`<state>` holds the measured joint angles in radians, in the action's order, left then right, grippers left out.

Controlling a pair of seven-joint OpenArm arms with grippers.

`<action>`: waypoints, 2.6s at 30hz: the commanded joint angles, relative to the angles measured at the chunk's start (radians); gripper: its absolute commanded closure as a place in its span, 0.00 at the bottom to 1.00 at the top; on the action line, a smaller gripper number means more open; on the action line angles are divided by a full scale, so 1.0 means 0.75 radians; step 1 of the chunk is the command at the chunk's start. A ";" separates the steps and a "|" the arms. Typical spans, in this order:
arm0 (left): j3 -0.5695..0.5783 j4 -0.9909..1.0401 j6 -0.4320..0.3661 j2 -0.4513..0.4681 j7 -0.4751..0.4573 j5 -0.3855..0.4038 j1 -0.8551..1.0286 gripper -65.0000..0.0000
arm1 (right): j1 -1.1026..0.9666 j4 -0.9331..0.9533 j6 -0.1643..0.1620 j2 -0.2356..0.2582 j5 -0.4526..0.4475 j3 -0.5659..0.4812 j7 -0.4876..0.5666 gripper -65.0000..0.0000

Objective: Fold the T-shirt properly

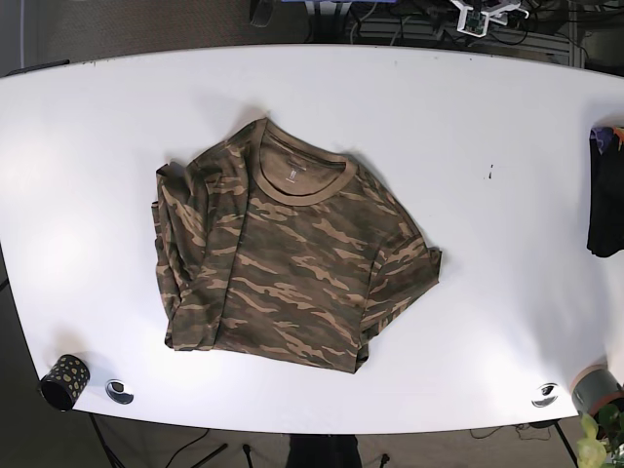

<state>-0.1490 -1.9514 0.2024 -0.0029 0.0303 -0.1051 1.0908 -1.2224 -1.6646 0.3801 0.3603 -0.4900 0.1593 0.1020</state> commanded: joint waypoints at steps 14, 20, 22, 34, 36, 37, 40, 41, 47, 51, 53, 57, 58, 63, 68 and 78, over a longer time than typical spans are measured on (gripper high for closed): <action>-0.003 -0.063 -0.001 -0.114 -0.025 0.006 -0.187 0.56 | 0.105 -0.290 0.135 -0.109 -0.025 0.329 0.016 0.76; -0.003 -0.063 -0.001 -0.114 -0.025 0.006 -0.218 0.56 | 0.258 -0.361 0.227 -0.121 -0.023 0.341 -0.059 0.76; -0.003 -0.063 -0.001 -0.114 -0.025 0.006 -0.220 0.56 | 0.315 -0.386 0.247 -0.121 -0.023 0.341 -0.121 0.75; -0.003 -0.063 -0.001 -0.114 -0.025 0.006 -0.236 0.55 | 0.719 -0.474 0.424 -0.119 -0.025 0.331 -0.606 0.74; -0.003 -0.063 -0.003 -0.112 -0.025 0.006 -0.236 0.51 | 0.794 -0.474 0.424 -0.119 -0.025 0.329 -0.687 0.74; -0.005 -0.063 -0.003 -0.112 -0.025 0.006 -0.236 0.47 | 0.843 -0.474 0.424 -0.119 -0.025 0.329 -0.734 0.74; -0.029 -0.063 -0.003 -0.116 -0.025 0.006 -0.236 0.42 | 0.950 -0.474 0.424 -0.119 -0.025 0.329 -0.865 0.74; -0.040 -0.063 -0.003 -0.116 -0.025 0.006 -0.236 0.41 | 0.989 -0.472 0.424 -0.119 -0.025 0.329 -0.906 0.74; -0.091 -0.061 -0.003 -0.116 -0.025 0.006 -0.267 0.41 | 1.228 -0.462 0.424 -0.119 -0.023 0.290 -1.152 0.67; -0.152 -0.059 -0.003 -0.118 -0.025 0.004 -0.306 0.42 | 1.345 -0.462 0.424 -0.128 0.026 0.169 -1.238 0.43; -0.173 -0.059 -0.003 -0.118 -0.025 0.004 -0.312 0.42 | 1.381 -0.460 0.424 -0.132 0.051 0.104 -1.238 0.36; -0.191 -0.059 -0.003 -0.118 -0.025 0.004 -0.314 0.42 | 1.453 -0.441 0.424 -0.132 0.104 -0.082 -1.238 0.35; -0.199 -0.059 -0.003 -0.118 -0.025 0.004 -0.314 0.42 | 1.475 -0.425 0.424 -0.132 0.120 -0.144 -1.238 0.35; -0.210 -0.057 -0.003 -0.118 -0.023 0.002 -0.316 0.42 | 1.586 -0.318 0.424 -0.132 0.219 -0.447 -1.234 0.34; -0.212 -0.053 -0.003 -0.157 -0.023 -0.002 -0.316 0.42 | 1.676 -0.173 0.424 -0.173 0.300 -0.647 -1.230 0.35; -0.212 -0.038 -0.003 -0.171 0.032 -0.002 -0.353 0.42 | 1.727 0.085 0.424 -0.357 0.648 -0.784 -0.957 0.35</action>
<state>-0.3061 -1.9640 0.2024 -0.1291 0.0414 -0.1120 0.8143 0.0563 -1.6093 0.7010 0.1223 -0.0315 -0.4332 -0.6537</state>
